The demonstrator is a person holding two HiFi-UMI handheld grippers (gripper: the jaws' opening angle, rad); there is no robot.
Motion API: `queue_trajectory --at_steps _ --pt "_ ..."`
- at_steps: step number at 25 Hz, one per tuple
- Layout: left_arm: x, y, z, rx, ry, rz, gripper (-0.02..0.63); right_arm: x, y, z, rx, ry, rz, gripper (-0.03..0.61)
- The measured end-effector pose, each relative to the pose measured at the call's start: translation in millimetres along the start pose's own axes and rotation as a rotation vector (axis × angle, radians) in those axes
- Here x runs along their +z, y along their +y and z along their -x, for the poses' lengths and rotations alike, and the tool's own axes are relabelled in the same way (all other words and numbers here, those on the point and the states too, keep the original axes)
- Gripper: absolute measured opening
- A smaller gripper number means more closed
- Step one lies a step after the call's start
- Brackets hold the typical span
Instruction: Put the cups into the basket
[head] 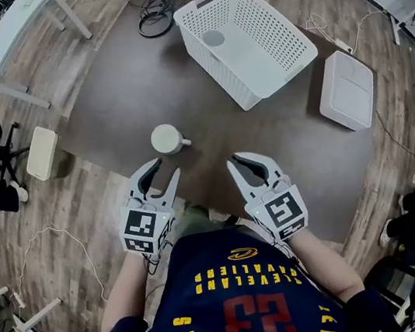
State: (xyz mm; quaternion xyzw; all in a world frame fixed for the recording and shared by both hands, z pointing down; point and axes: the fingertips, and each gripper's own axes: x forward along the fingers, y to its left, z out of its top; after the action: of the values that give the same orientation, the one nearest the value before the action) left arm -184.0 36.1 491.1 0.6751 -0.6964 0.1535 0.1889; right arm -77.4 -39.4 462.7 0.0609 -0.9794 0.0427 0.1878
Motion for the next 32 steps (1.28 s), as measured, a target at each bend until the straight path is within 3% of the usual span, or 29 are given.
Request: queue_trajectory --at_steps 3,5,9,13,17,22,25,28,32 --pt "-32 36 -13 -0.006 0.088 0.018 0.215 -12 7 -41 0.063 0.089 0.051 0.088" --pt "-52 50 -25 -0.059 0.154 -0.011 0.232 -23 10 -69 0.107 0.156 0.088 0.119" --pt "-98 59 -45 -0.206 0.306 -0.17 0.236 -49 19 -119 0.211 0.318 0.232 0.133" --pt "-123 67 -64 -0.294 0.401 -0.283 0.246 -86 25 -156 0.291 0.471 0.379 0.134" --pt "-132 72 -76 -0.357 0.44 -0.346 0.245 -121 29 -178 0.339 0.582 0.44 0.133" --pt "-131 72 -84 -0.408 0.451 -0.425 0.245 -131 36 -193 0.368 0.623 0.479 0.132" --pt "-130 74 -87 -0.42 0.456 -0.43 0.245 -133 35 -195 0.363 0.636 0.499 0.129" --pt "-130 72 -90 -0.423 0.454 -0.413 0.245 -136 30 -193 0.329 0.646 0.501 0.068" --pt "-125 62 -92 -0.43 0.452 -0.427 0.245 -134 25 -182 0.299 0.637 0.468 0.053"
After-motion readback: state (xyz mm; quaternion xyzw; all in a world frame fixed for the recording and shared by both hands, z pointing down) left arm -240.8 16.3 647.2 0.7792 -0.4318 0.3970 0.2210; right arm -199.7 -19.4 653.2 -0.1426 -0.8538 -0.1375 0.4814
